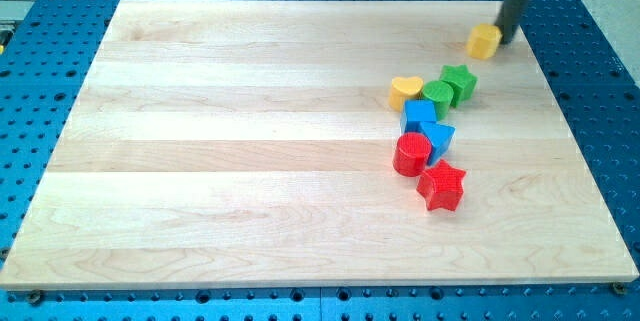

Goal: Move the yellow hexagon diagonally to the top left side of the blue cube

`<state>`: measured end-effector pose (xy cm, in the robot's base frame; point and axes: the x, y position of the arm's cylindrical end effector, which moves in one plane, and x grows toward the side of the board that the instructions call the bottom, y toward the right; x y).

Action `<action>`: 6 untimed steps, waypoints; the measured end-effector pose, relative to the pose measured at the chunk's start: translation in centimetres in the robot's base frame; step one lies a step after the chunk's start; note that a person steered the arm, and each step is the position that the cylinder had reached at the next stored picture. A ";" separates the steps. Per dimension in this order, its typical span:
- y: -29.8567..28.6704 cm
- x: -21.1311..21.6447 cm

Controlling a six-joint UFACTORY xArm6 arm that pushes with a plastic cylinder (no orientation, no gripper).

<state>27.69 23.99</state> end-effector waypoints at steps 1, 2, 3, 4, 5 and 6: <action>-4.0 0.4; 0.0 0.4; -1.1 2.5; -6.2 4.0; -12.2 4.0; -18.1 4.0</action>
<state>31.70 5.86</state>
